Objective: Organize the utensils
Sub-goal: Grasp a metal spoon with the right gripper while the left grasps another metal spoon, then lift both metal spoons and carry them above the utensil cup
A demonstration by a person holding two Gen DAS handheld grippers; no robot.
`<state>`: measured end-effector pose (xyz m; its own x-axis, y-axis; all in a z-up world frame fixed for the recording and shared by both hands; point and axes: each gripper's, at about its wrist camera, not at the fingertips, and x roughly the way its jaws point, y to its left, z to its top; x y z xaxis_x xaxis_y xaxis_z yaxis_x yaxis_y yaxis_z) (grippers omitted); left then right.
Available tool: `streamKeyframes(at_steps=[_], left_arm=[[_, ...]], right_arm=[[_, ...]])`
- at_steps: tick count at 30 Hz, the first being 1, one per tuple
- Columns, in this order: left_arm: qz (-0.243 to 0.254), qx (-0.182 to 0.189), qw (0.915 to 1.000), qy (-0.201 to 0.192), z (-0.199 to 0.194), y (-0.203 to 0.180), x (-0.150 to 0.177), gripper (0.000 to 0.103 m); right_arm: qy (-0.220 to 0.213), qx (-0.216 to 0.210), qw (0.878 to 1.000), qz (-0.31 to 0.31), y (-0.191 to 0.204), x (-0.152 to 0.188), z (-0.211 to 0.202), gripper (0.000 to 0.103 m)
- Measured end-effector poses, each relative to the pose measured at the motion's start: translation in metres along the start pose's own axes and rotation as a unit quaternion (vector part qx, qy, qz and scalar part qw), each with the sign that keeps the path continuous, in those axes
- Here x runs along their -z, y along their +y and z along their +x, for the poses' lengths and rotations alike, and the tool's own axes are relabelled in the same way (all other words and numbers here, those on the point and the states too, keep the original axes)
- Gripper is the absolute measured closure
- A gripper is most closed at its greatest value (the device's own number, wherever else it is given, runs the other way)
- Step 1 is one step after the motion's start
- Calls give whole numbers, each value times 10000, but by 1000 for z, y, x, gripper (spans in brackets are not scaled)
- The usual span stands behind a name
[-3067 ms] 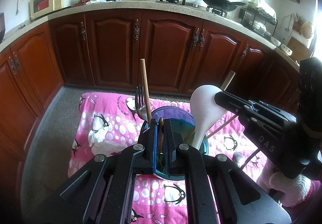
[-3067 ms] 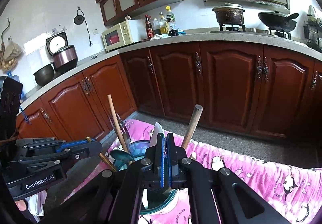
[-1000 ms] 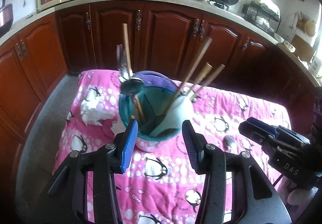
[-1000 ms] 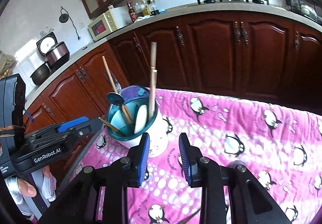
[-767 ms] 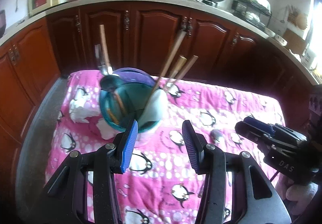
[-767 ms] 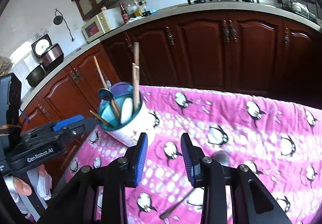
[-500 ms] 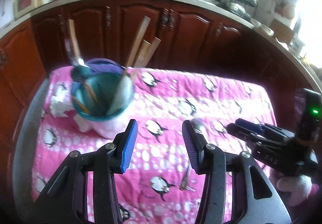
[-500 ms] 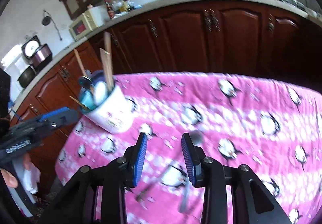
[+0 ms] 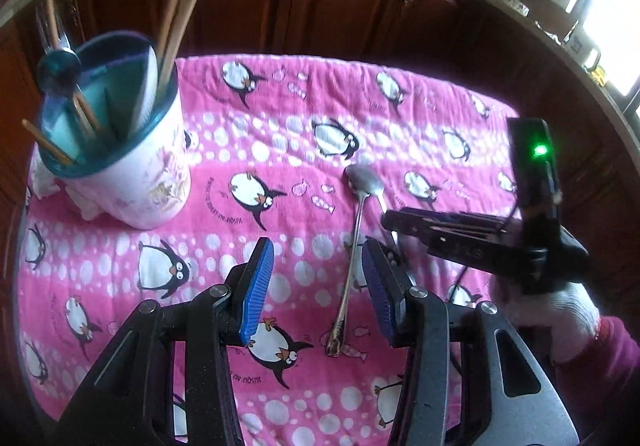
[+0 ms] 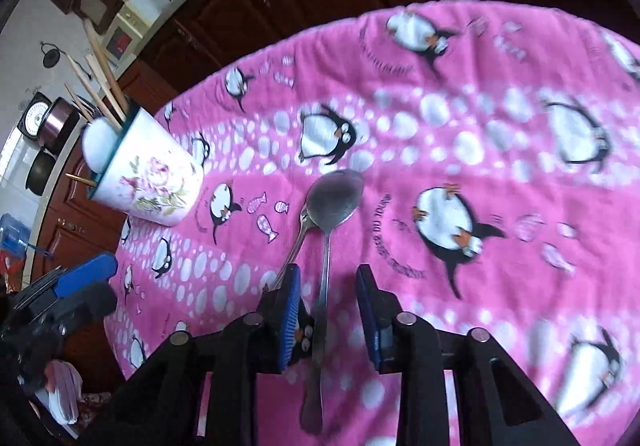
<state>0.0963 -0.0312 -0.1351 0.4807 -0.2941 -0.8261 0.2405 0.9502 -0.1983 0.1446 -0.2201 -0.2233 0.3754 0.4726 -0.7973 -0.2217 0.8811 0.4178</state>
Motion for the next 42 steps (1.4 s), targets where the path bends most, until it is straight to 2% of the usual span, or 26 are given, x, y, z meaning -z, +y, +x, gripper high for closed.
streamKeyframes(at_steps=[2, 4, 12, 16, 21, 24, 27, 30, 31, 32, 35, 42], left_arm=[[21, -8, 9999, 110, 9, 0, 0, 58], [57, -13, 9998, 195, 19, -1, -2, 58], [254, 173, 9983, 487, 66, -21, -19, 58], [460, 149, 9963, 705, 96, -35, -28, 58], [584, 192, 9938, 923, 122, -43, -40, 58], [593, 277, 9935, 928, 128, -44, -45, 59], [653, 369, 9928, 934, 135, -45, -52, 81], [600, 493, 9926, 939, 137, -42, -56, 82], [625, 506, 9923, 937, 135, -41, -55, 91], [663, 463, 9924, 930, 134, -39, -54, 97], [621, 445, 9935, 841, 121, -29, -50, 99], [391, 635, 9965, 384, 64, -3, -42, 101]], right_arm=[[-57, 62, 9999, -75, 0, -3, 6, 96], [-208, 70, 9997, -88, -2, -3, -2, 99], [-115, 203, 9997, 52, -31, 20, -35, 100], [-344, 402, 9985, 126, -47, 16, -53, 86], [-247, -563, 9954, 734, -76, 3, -44, 86], [-81, -871, 9911, 1001, -93, -2, -29, 86], [-53, -1308, 9832, 1272, -103, -8, -19, 86], [18, -1641, 9767, 1381, -107, -14, -8, 86], [63, -1739, 9750, 1384, -107, -15, -5, 86], [114, -1817, 9739, 1353, -104, -17, -1, 89], [91, -1830, 9746, 1287, -97, -18, -1, 95], [-314, -1879, 9774, 921, -70, -17, -46, 100]])
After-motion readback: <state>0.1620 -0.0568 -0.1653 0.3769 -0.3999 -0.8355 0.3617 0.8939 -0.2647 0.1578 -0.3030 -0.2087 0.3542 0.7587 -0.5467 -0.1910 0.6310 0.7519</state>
